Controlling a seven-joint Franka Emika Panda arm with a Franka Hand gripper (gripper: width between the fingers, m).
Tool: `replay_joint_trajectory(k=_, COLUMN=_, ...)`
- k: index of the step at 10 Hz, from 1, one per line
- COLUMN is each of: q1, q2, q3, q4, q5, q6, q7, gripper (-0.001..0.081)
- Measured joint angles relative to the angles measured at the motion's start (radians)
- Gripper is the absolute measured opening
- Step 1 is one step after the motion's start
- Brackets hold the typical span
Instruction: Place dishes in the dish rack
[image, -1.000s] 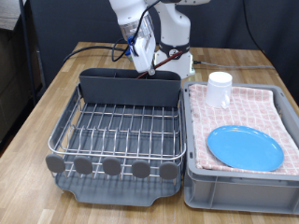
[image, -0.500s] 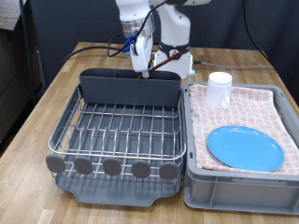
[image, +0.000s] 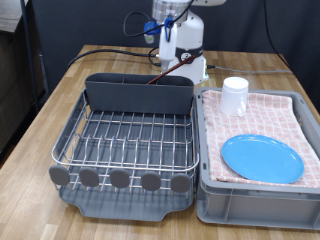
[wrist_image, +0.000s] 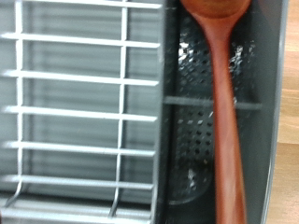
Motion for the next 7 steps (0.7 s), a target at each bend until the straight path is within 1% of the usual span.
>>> replay_joint_trajectory(k=1, q1=0.021, q2=-0.020, q3=0.027, q4=0.014, q5=-0.003, q6=-0.026, q7=-0.023, gripper=0.0800)
replay_joint_trajectory(k=3, q1=0.083, q2=-0.034, q3=0.070, q4=0.051, q5=-0.006, q6=-0.083, q7=-0.103, gripper=0.0802)
replay_joint_trajectory(k=5, q1=0.154, q2=-0.034, q3=0.101, q4=0.081, q5=-0.015, q6=-0.097, q7=-0.225, gripper=0.0802)
replay_joint_trajectory(k=6, q1=0.172, q2=-0.033, q3=0.132, q4=0.098, q5=-0.021, q6=-0.113, q7=-0.232, gripper=0.0802)
replay_joint_trajectory(k=7, q1=0.172, q2=-0.033, q3=0.158, q4=0.111, q5=-0.035, q6=-0.136, q7=-0.229, gripper=0.0802)
